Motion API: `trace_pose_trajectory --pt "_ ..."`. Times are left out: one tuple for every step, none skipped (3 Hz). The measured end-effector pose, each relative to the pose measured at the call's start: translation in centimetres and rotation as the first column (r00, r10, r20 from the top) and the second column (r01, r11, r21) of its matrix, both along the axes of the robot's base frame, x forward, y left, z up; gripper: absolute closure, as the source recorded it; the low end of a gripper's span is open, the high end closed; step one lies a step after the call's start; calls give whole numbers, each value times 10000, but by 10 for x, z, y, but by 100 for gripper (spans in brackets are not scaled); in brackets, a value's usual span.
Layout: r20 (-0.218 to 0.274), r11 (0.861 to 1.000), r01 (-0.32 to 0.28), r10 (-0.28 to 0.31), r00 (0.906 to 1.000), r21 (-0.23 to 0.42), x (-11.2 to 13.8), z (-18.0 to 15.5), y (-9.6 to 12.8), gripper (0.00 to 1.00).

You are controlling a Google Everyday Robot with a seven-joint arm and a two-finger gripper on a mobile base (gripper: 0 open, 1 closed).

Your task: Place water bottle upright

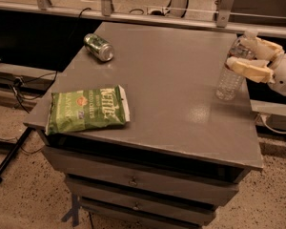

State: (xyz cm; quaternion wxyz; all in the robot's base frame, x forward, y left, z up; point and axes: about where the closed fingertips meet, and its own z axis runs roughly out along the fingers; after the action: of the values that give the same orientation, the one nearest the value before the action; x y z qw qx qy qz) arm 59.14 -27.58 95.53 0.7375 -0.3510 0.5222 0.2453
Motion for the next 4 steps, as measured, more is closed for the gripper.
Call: trace_pose_trajectory --pt "-8 10000 -48 48 10000 11 -2 -1 -3 0" --pt "-7 10000 -50 50 10000 8 -2 -1 -3 0" --pt "282 9971 -197 218 9994 -734 -9 39 -5 0" --pt "681 9735 -295 460 9966 -2266 -24 117 3 0"
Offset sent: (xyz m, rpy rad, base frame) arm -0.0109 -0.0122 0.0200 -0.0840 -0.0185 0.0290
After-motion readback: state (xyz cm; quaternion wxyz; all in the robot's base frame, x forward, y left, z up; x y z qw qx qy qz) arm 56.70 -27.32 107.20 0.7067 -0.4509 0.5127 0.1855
